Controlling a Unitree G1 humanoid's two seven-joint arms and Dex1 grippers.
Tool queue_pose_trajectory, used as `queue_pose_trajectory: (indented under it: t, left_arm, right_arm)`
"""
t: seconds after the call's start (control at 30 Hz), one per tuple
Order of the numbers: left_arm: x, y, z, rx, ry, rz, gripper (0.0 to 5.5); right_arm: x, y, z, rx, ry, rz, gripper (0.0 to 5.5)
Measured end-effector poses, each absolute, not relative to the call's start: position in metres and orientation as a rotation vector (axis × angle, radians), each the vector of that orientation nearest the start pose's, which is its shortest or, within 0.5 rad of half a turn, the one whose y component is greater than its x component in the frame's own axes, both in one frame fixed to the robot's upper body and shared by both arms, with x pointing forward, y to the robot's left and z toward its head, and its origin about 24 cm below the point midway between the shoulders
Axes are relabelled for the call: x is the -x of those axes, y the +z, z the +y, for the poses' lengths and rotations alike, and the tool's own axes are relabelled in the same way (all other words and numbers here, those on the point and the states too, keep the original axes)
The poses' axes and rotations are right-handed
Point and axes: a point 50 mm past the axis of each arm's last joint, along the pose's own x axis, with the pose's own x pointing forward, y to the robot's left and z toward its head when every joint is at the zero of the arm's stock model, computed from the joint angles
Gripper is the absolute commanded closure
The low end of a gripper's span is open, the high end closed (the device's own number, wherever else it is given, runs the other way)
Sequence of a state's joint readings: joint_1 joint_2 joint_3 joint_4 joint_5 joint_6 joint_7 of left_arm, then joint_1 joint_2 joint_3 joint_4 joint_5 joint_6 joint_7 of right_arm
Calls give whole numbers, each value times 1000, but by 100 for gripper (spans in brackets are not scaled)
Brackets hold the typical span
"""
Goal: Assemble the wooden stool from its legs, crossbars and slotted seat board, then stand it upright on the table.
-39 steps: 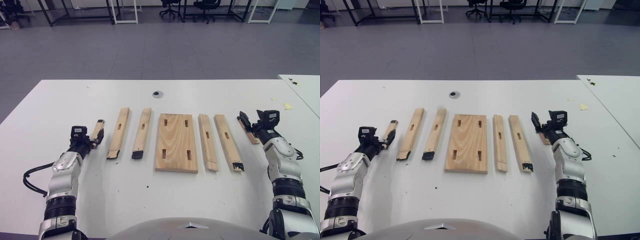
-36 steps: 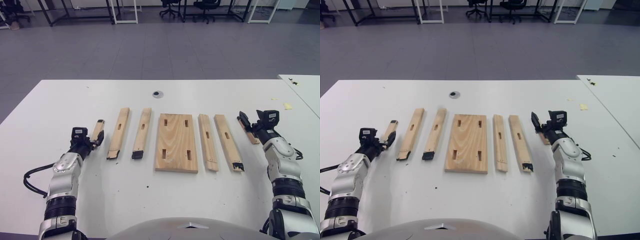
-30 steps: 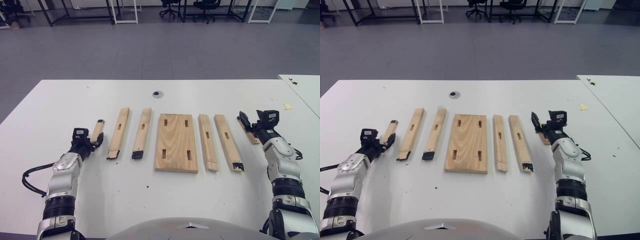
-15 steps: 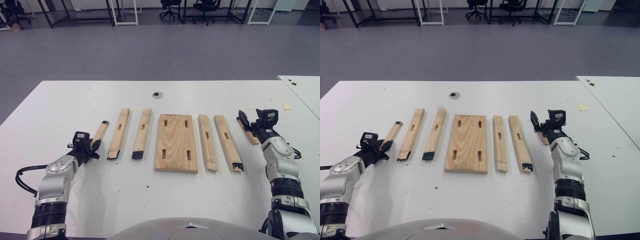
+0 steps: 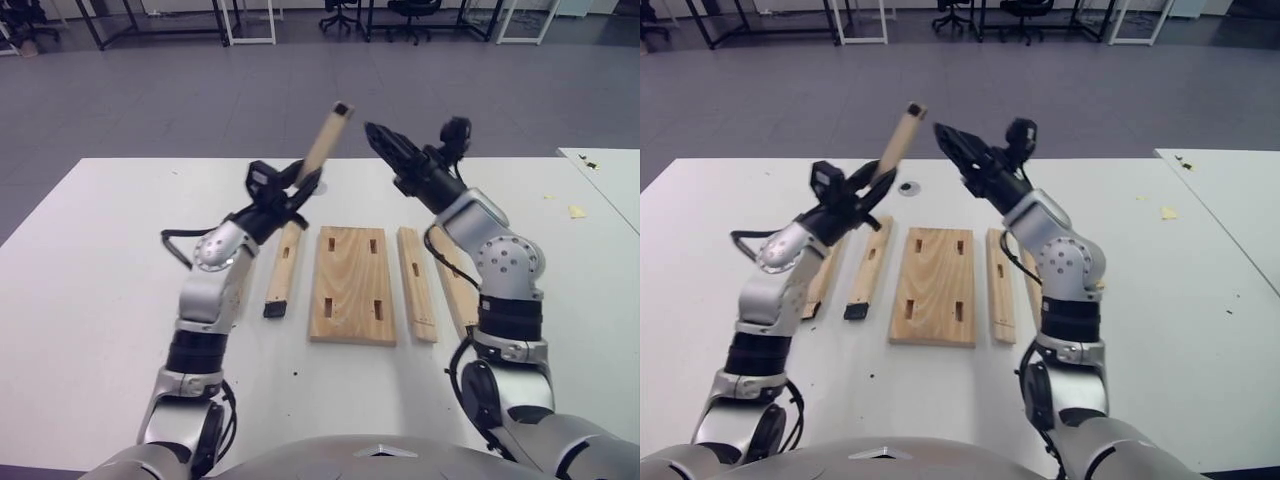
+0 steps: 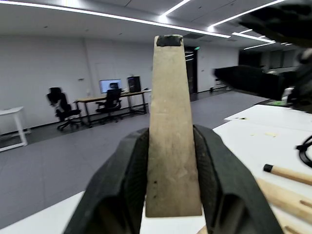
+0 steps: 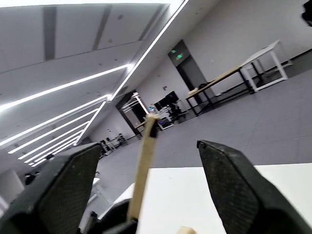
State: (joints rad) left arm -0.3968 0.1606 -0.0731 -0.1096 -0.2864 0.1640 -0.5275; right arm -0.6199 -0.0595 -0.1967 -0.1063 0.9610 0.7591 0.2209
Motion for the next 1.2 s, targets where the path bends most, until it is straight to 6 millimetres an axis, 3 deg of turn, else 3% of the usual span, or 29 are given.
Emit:
queue_pose_trajectory:
  t: [0.1, 0.33, 0.47, 0.57, 0.73, 0.9, 0.97, 1.07, 1.13, 1.2]
  left_arm:
    - [-289, 169, 89, -16, -832, -385, 421]
    - [-288, 169, 95, -81, -827, -398, 421]
    - [-287, 166, 94, -129, -826, -405, 421]
    - [-288, 164, 95, -164, -816, -400, 421]
    - [-287, 164, 94, -177, -822, -420, 421]
    - [-290, 160, 96, -216, -794, -399, 318]
    - [-289, 156, 100, -213, -777, -380, 285]
    - [-288, 146, 115, -191, -713, -327, 242]
    - [-288, 138, 133, -160, -609, -289, 238]
    - [-288, 134, 147, -142, -524, -272, 238]
  right_arm:
    - [-311, 205, -92, -745, 816, -3, 183]
    - [-309, 212, -109, -864, 770, -7, 312]
    - [-305, 228, -107, -899, 803, -16, 393]
    - [-304, 228, -107, -912, 801, 17, 450]
    - [-305, 227, -111, -883, 752, 38, 498]
    - [-306, 224, -116, -765, 661, -3, 508]
    - [-304, 208, -141, -700, 490, -19, 508]
    - [-282, 168, -188, -577, 243, 6, 508]
    - [-265, 142, -211, -519, 162, 26, 508]
    - [-260, 125, -219, -513, 135, 33, 508]
